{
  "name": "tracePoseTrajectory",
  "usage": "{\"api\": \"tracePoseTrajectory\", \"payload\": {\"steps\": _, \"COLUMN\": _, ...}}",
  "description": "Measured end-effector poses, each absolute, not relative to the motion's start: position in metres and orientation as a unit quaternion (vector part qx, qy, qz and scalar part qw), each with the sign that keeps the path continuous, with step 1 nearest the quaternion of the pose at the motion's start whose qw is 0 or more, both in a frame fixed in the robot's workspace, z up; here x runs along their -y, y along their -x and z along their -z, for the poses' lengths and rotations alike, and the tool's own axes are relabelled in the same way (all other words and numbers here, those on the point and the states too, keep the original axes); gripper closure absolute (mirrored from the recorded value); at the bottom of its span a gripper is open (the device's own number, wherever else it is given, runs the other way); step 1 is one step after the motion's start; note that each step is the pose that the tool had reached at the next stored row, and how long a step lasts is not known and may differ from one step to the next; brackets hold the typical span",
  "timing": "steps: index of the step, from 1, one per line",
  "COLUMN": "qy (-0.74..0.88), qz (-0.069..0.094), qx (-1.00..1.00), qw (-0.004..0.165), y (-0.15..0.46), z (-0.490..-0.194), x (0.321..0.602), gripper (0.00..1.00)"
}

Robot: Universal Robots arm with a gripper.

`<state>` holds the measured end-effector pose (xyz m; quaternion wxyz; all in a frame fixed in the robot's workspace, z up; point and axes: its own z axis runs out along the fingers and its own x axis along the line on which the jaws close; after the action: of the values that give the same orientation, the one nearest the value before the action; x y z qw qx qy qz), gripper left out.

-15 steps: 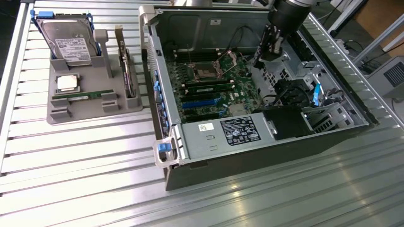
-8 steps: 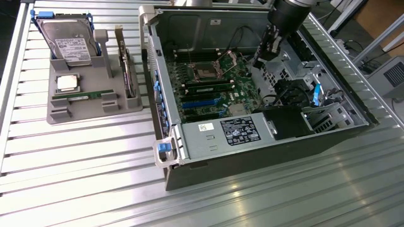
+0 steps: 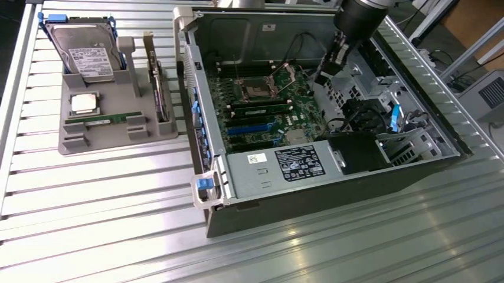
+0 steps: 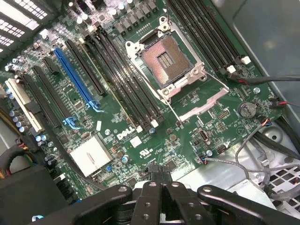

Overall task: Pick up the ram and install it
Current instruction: 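Press down the ram until it locks into place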

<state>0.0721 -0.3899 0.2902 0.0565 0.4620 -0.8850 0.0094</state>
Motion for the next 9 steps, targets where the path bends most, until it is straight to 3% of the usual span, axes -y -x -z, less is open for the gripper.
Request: {"api": "tracePoseTrajectory", "payload": {"steps": 9, "qy": -0.408, "qz": -0.006, "qx": 0.911, "qw": 0.057, "y": -0.0721, "z": -0.2902, "x": 0.3899, "gripper": 0.9}}
